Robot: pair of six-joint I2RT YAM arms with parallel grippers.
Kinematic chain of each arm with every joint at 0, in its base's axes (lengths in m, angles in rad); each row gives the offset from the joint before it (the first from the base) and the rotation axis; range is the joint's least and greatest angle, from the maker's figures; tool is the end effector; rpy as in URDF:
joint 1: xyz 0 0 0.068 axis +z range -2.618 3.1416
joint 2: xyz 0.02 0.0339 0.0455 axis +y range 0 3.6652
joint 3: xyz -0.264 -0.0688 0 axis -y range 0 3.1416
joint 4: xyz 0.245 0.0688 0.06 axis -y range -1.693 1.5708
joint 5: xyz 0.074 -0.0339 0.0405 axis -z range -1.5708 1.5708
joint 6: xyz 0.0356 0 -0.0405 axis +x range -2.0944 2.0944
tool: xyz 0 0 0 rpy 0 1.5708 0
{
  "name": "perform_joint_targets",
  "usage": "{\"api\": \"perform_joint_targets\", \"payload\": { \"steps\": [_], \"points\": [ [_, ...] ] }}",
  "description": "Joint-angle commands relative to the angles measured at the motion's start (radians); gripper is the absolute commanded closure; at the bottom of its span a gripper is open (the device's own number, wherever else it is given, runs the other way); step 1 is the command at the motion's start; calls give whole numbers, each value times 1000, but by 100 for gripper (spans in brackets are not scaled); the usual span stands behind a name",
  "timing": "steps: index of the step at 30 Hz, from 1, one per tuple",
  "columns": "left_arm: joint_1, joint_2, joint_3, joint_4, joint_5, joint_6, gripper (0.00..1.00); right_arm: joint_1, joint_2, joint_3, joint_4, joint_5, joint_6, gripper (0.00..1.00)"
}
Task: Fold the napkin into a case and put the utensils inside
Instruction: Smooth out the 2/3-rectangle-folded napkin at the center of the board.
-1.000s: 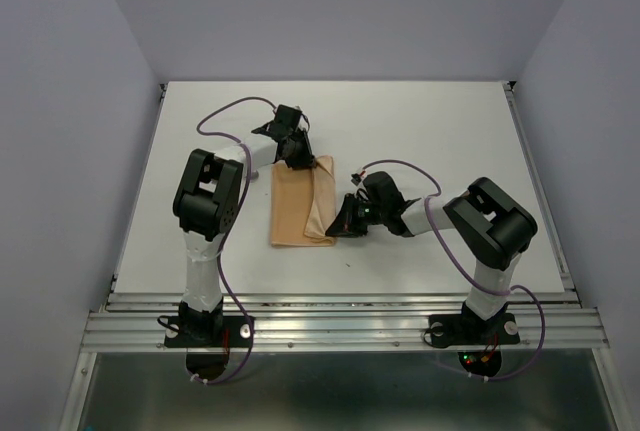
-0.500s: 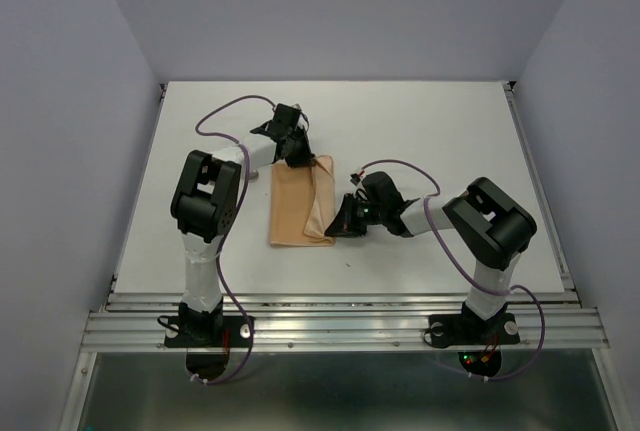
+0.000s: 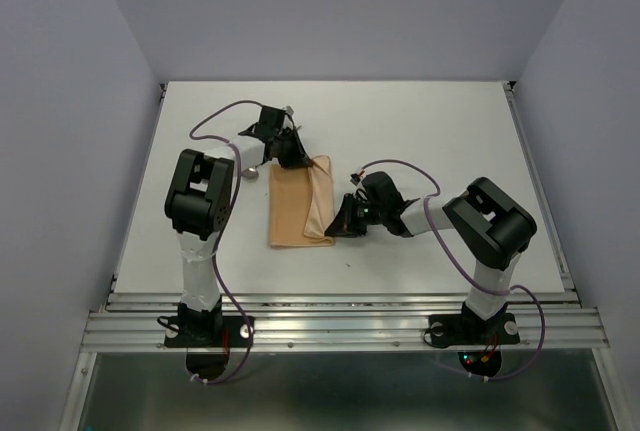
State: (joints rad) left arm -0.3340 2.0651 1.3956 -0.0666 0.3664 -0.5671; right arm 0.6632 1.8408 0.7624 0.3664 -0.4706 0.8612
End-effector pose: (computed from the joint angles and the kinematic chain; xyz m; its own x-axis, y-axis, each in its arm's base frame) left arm 0.4248 -0.1609 0.1689 -0.8342 -0.2414 -0.4959 0.1290 0.7888 -0.6010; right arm 0.2573 0.2215 0.1113 -0.9569 0.1104 -0.2685 -0.1432 0.6251 0.7673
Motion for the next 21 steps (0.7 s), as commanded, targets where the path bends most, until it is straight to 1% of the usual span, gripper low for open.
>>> {"api": "perform_joint_targets", "payload": {
  "steps": [1, 5, 10, 12, 13, 15, 16, 19, 21],
  "points": [
    [32, -40, -21, 88, 86, 3, 100, 19, 35, -14, -89, 56, -21, 94],
    [50, -23, -18, 88, 137, 10, 100, 19, 38, -14, -89, 56, -21, 94],
    [61, 3, -17, 82, 160, 16, 100, 19, 18, -11, -101, 67, -19, 93],
    [61, 16, -12, 82, 170, 19, 100, 19, -5, 5, -134, 85, -33, 81],
    [61, 24, -10, 80, 175, 21, 100, 19, -27, 17, -158, 116, -42, 67],
    [61, 30, -9, 80, 184, 24, 100, 19, -54, 61, -229, 156, -79, 59],
    [61, 30, -7, 80, 184, 24, 100, 19, -69, 75, -250, 206, -86, 55],
    [61, 27, -13, 80, 178, 30, 100, 7, -120, 132, -307, 265, -120, 53],
    [59, 24, -17, 80, 178, 32, 100, -22, -137, 156, -317, 268, -136, 53]
  ]
}}
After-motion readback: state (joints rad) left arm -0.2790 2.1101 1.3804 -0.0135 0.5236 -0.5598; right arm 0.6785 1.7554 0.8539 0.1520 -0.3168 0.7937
